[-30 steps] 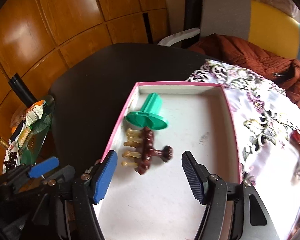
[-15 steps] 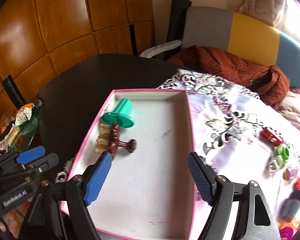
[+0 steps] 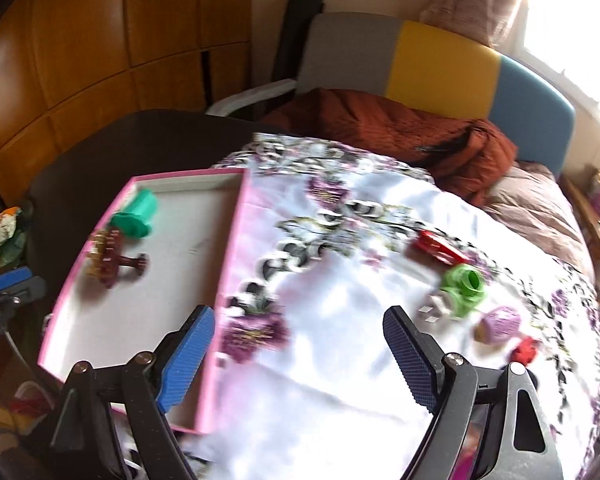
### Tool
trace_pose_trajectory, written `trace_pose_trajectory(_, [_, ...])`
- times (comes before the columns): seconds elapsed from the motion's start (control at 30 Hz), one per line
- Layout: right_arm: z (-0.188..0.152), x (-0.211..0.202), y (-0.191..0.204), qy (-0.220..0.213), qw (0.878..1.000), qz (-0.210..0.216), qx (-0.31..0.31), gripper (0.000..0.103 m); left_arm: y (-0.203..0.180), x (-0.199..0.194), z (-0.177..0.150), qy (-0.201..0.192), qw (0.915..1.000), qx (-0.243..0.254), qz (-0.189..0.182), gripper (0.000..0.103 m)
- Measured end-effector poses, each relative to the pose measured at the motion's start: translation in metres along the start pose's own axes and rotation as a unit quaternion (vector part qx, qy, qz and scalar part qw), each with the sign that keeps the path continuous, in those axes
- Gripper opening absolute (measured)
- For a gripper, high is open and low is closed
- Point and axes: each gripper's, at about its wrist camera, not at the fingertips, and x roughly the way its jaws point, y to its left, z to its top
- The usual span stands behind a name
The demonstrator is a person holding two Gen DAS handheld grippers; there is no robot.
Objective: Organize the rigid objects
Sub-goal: 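Carry the brown spiky roller into the tray and release it with the right gripper, then move the left tool to the black-lidded cup and close on it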
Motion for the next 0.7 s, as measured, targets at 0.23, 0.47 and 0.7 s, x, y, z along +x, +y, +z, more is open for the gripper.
trace_pose_trajectory(0.23, [-0.019, -0.019, -0.114, -0.003, 0.991, -0.089, 0.100, 0.089, -0.013, 0.001, 0.003, 0.001, 0.9998, 0.008, -0.016, 0.044])
trace_pose_trajectory(0.47, [-0.074, -0.028, -0.234, 0.012, 0.933, -0.169, 0.317, 0.091, -0.044, 0.001, 0.007, 0.008, 0.9977, 0.051, -0.045, 0.044])
trace_pose_trajectory(0.7, [-0.094, -0.037, -0.267, 0.001, 0.897, -0.157, 0.414, 0.092, -0.095, 0.010, 0.007, 0.035, 0.9910, 0.098, -0.083, 0.044])
